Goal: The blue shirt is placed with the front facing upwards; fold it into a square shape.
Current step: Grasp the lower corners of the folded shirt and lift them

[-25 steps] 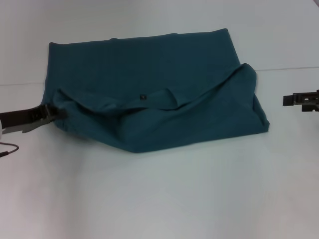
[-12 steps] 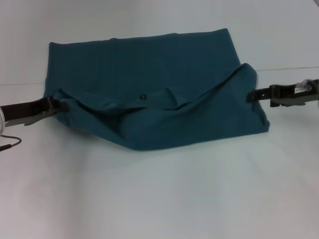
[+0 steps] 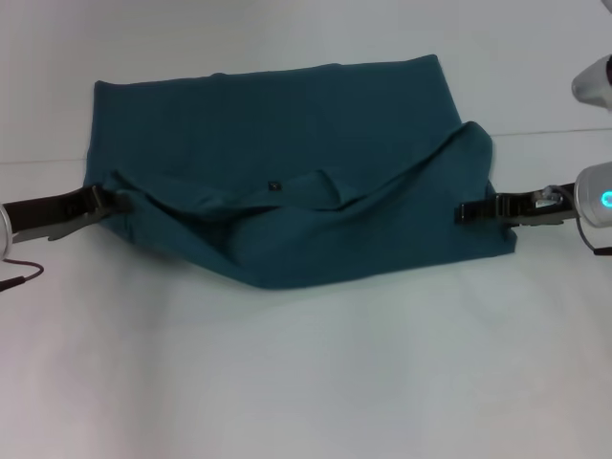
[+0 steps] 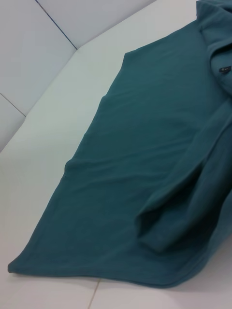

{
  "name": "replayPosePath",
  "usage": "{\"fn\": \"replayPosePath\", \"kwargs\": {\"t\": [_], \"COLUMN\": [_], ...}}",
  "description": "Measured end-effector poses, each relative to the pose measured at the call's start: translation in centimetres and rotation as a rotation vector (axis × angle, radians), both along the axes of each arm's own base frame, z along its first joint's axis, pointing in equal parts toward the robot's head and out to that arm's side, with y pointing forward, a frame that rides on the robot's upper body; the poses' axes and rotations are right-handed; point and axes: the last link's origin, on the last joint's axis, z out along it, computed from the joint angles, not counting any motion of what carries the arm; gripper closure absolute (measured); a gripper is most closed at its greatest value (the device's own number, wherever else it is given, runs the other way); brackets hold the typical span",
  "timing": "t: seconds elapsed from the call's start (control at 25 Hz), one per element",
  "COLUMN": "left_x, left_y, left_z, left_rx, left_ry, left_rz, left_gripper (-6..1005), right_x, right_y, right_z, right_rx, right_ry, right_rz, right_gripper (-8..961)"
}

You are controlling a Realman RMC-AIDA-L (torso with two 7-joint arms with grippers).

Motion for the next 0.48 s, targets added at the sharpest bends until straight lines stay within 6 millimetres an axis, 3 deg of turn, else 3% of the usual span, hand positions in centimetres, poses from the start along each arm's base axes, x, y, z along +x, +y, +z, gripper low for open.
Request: {"fn": "replayPosePath", "kwargs": {"t": [0.48], "left_x": [-0.3], "left_y": [-0.3], "left_z": [-0.2], "left_rx": [-0.001], "left_ry": [-0.003], "left_rz": [0.009], "left_gripper": [975], "right_x": [0.1], "right_y": [-0.3], "right_z": [-1.2], "right_rx": [-0.011], "right_ry": [-0.019], "right_rz": [0.003], "right_gripper": [47]}}
